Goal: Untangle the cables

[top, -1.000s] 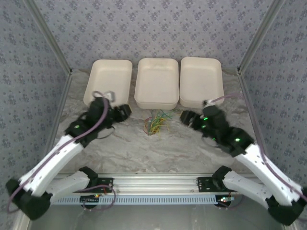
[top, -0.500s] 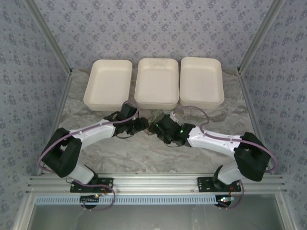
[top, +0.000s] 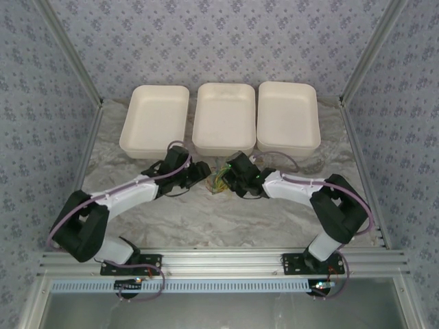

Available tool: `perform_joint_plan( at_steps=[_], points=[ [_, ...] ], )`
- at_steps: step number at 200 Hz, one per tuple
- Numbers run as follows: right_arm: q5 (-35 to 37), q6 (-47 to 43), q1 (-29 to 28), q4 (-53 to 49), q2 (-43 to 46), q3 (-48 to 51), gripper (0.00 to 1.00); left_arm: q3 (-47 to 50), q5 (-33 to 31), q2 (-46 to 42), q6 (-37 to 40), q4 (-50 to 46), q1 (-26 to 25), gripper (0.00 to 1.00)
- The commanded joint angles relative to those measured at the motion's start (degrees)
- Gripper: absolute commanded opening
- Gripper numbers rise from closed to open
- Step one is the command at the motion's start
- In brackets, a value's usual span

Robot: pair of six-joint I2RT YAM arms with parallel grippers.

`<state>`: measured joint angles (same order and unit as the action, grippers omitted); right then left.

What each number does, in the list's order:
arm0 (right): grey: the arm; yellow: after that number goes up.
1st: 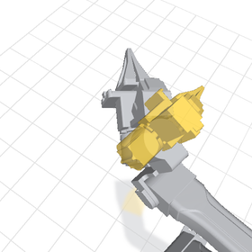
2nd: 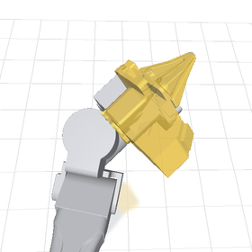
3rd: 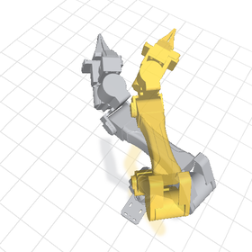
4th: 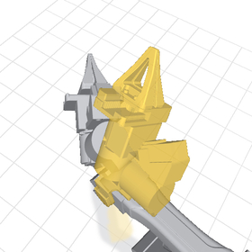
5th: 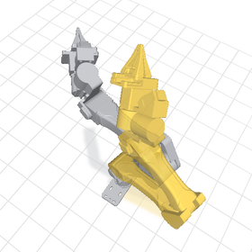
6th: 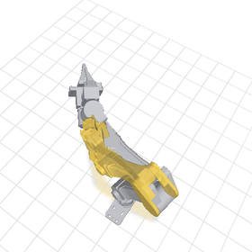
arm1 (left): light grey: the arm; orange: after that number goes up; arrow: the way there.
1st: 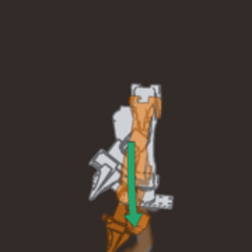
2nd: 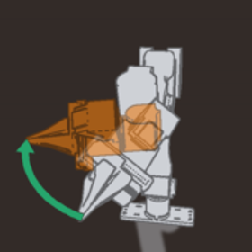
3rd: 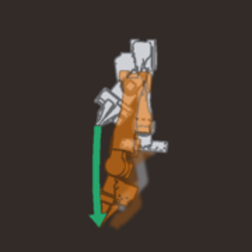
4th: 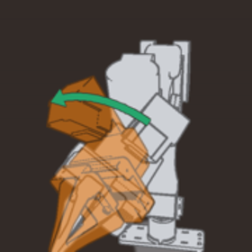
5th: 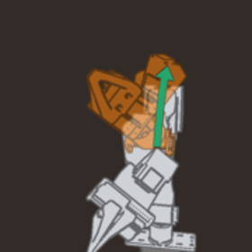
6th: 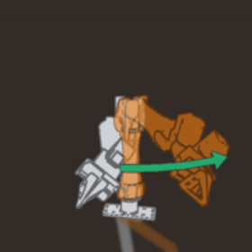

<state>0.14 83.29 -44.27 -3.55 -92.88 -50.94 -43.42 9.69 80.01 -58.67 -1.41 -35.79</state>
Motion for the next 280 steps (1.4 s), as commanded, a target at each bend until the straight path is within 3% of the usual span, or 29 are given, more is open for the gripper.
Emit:
perform_joint_plan(
  at_steps=[1, 29, 70, 139, 178, 193, 232, 280],
  points=[
    [0.4, -4.3, 0.7, 0.4, 1.5, 2.0, 0.00, 1.2, -1.9, -4.3, -1.4, -0.4, -1.1, 0.58],
    [1.3, -14.5, 1.6, -0.8, 6.2, 6.3, 0.00, -3.3, -1.9, -2.8, 1.4, -6.3, -3.3, 0.66],
    [-10.0, -27.8, 6.5, 2.8, 9.8, 11.4, 0.00, -12.2, -6.3, 7.7, 7.0, -13.4, -8.8, 0.62],
    [-18.1, -33.8, 11.6, 0.5, 11.2, 13.1, 0.00, -23.3, -11.5, 23.3, 19.1, -15.7, -13.9, 0.54],
    [-18.5, -33.6, 12.4, 0.7, 12.4, 14.4, 0.00, -25.8, -11.6, 29.7, 20.0, -13.9, -14.5, 0.29],
    [-17.5, -33.5, 12.5, -0.1, 13.1, 14.6, 0.00, -24.2, -11.9, 29.0, 18.8, -10.5, -14.6, 0.00],
    [-14.1, -31.8, 16.7, -0.4, 22.2, 20.6, 0.00, -12.4, -20.9, 13.7, 12.1, -3.2, -14.1, 0.00],
    [-15.8, -31.6, 19.0, -0.8, 25.7, 21.0, 0.00, -4.8, -10.7, 1.1, 11.9, 4.8, -10.9, 0.00]
  ],
)
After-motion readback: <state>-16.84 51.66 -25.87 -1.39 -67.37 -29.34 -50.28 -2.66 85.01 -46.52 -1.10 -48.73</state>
